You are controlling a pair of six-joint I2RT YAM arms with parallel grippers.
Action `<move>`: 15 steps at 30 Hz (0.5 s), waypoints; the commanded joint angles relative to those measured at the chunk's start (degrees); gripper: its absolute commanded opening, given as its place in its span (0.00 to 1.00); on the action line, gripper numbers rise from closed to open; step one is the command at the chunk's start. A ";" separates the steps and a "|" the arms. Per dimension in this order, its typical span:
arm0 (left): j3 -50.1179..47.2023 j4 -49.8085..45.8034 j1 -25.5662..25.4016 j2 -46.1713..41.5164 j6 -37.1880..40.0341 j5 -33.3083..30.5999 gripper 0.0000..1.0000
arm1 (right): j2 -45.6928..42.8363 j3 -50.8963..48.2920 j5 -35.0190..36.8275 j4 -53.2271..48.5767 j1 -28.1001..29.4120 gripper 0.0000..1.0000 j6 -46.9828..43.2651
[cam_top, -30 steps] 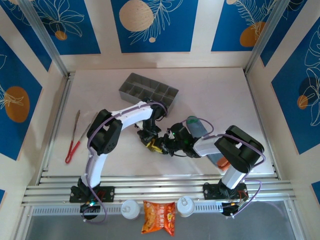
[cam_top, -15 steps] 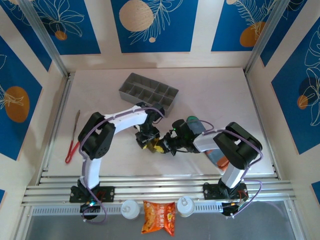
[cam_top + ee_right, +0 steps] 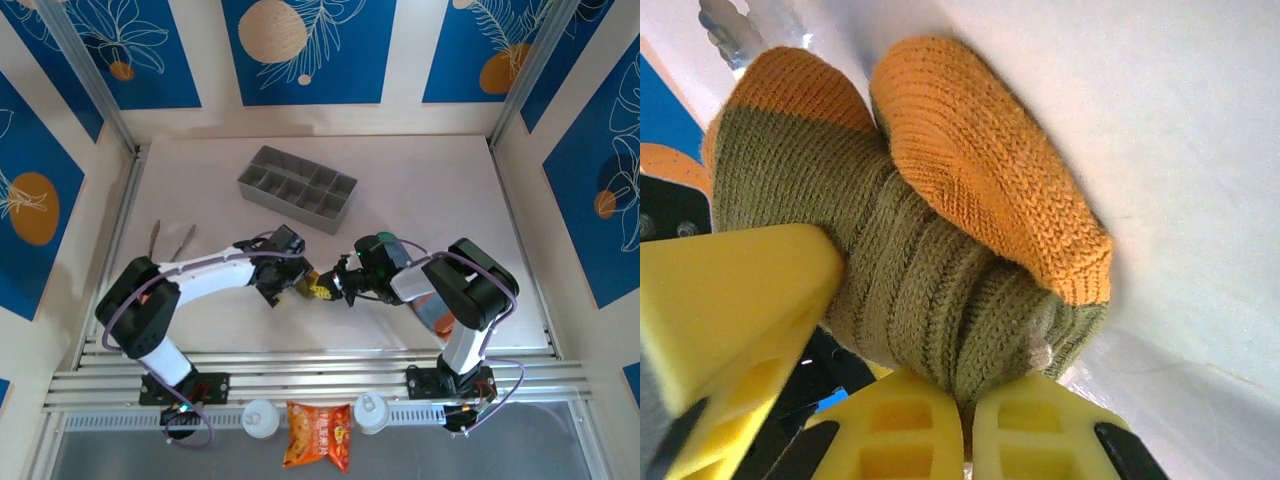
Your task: Roll the socks
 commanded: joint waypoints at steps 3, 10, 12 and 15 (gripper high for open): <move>-2.28 9.42 -0.09 -3.18 -2.96 -2.93 0.91 | 6.53 -4.39 4.65 -19.31 -1.68 0.00 7.99; -9.17 16.27 -0.40 -5.56 -6.08 -0.83 0.72 | 7.51 -5.12 4.15 -18.90 -2.21 0.00 10.89; -10.52 16.93 -0.71 -6.20 -6.52 -0.89 0.65 | 7.95 -5.21 3.87 -18.47 -2.28 0.00 11.42; -10.96 17.01 -1.35 -6.31 -6.52 -1.00 0.57 | 8.82 -5.64 3.59 -17.70 -2.35 0.00 12.49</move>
